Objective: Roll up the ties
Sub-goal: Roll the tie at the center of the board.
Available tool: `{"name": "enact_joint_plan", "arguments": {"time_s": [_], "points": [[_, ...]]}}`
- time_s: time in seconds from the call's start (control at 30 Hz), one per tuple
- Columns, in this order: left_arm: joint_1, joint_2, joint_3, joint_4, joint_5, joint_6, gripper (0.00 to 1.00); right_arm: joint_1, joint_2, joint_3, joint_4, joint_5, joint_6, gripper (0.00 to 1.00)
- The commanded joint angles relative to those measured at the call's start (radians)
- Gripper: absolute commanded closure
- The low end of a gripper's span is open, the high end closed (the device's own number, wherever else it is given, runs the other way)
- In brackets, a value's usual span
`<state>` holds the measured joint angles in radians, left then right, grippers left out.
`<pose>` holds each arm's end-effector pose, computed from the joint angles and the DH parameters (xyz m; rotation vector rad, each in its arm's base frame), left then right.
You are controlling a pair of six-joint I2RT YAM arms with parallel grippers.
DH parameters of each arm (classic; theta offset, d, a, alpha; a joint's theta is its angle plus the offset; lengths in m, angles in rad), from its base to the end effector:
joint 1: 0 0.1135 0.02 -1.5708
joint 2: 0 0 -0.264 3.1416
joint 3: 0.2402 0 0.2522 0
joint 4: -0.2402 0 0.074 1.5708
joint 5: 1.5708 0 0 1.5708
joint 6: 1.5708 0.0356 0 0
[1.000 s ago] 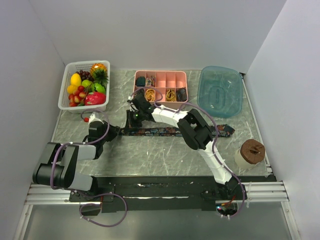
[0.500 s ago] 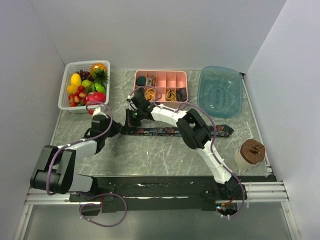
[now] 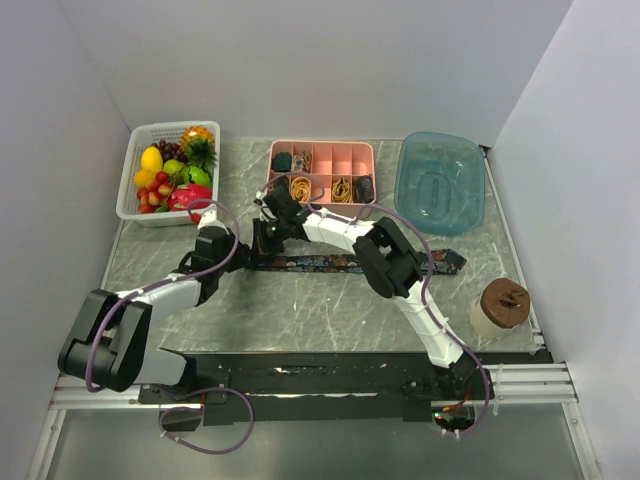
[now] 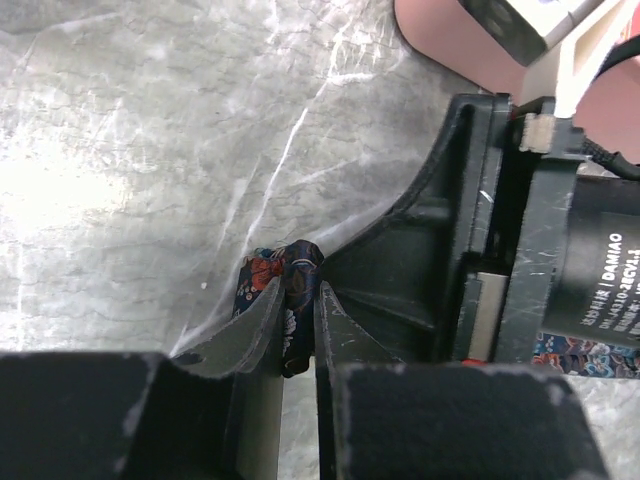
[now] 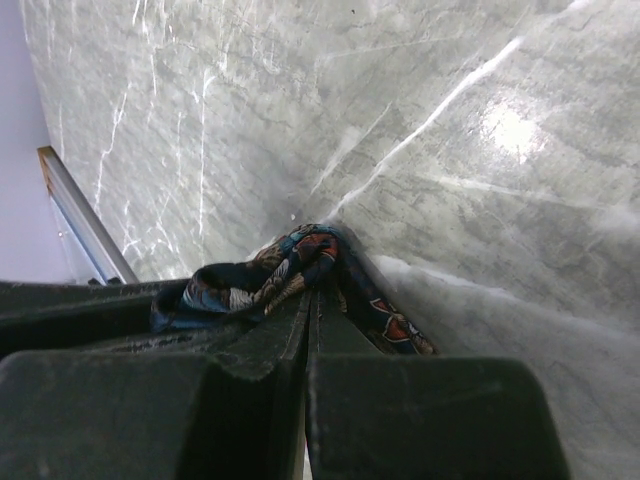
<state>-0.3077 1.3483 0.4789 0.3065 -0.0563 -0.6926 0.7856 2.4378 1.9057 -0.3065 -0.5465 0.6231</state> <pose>0.2468 -0.0763 0.1641 -0.4499 2.1320 -0.5223 0.3634 0.3898 0.1341 -0.5005 2.6266 1.2278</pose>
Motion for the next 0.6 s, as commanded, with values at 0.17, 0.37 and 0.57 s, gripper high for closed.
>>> {"name": "enact_joint_plan", "arguments": {"time_s": [0.17, 0.37, 0.57], "points": [[-0.131, 0.069, 0.159, -0.134, -0.129, 0.008, 0.99, -0.016, -0.052, -0.073, 0.064, 0.017, 0.007, 1.00], [-0.165, 0.100, 0.181, -0.190, -0.215, -0.001, 0.99, -0.031, -0.105, -0.125, 0.090, 0.002, 0.007, 1.00], [-0.180, 0.123, 0.191, -0.230, -0.273, -0.010, 0.99, -0.052, -0.184, -0.181, 0.112, -0.012, 0.004, 1.00]]}}
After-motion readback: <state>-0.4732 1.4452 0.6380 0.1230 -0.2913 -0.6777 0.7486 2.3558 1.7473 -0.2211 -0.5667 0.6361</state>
